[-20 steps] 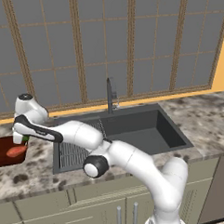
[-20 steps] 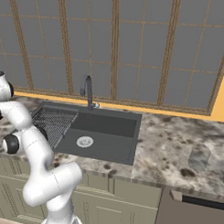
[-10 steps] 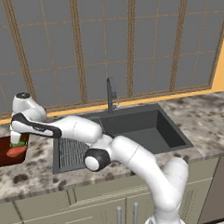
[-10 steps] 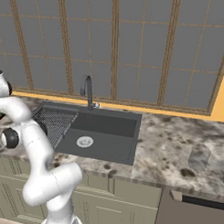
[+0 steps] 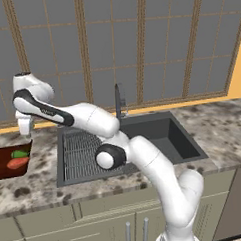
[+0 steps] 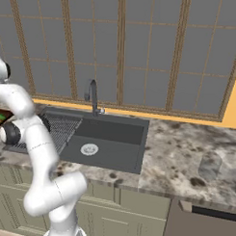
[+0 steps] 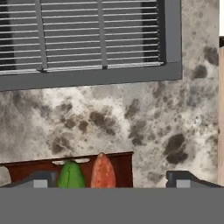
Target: Pick up all produce items and place them in the sink. Turn on the sink faucet to wash them. Then turn the sink off and put them in the tray.
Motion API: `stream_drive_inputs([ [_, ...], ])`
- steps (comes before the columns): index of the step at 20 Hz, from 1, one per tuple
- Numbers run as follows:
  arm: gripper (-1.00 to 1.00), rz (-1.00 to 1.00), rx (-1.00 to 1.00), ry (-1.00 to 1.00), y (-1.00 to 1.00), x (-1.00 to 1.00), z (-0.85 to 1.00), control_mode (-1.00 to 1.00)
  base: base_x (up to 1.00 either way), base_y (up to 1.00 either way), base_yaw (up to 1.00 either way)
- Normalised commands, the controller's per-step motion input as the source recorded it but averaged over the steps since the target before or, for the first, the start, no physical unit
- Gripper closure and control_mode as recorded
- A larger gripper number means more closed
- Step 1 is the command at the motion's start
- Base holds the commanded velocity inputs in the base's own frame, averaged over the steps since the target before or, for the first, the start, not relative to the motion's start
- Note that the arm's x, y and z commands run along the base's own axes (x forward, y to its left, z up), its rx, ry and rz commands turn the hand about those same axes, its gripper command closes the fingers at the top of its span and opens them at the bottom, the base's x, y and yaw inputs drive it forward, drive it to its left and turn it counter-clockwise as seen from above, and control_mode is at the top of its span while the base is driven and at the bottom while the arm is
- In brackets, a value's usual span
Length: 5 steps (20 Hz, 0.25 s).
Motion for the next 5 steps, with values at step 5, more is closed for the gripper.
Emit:
stream_drive_inputs([
  [5, -1.0, 0.14, -0.08, 0.0, -1.0, -0.88, 0.01, -1.0, 0.0, 0.0, 0.0],
])
